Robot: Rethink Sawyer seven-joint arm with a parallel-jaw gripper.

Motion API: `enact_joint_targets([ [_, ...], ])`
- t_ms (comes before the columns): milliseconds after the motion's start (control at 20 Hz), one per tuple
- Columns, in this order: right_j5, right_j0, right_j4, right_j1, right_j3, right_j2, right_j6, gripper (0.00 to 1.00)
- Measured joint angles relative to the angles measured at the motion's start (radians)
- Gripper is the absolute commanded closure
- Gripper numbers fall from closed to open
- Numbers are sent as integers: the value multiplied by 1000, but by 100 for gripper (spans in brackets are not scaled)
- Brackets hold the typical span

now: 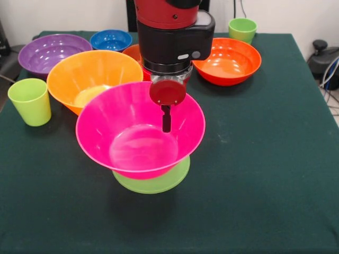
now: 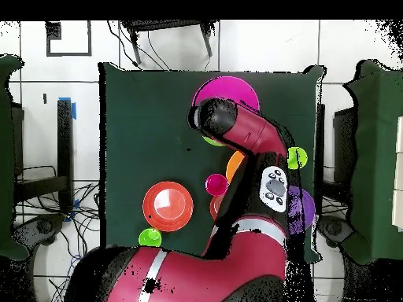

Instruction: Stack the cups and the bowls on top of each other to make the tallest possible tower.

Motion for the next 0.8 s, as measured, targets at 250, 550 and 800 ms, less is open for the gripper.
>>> enact_joint_targets([
  [250, -35, 4, 9, -2, 47, 1, 0, 0],
  [550, -66, 6, 21, -5, 98, 1, 0, 0],
  [800, -69, 7, 22, -6, 129, 1, 0, 0],
])
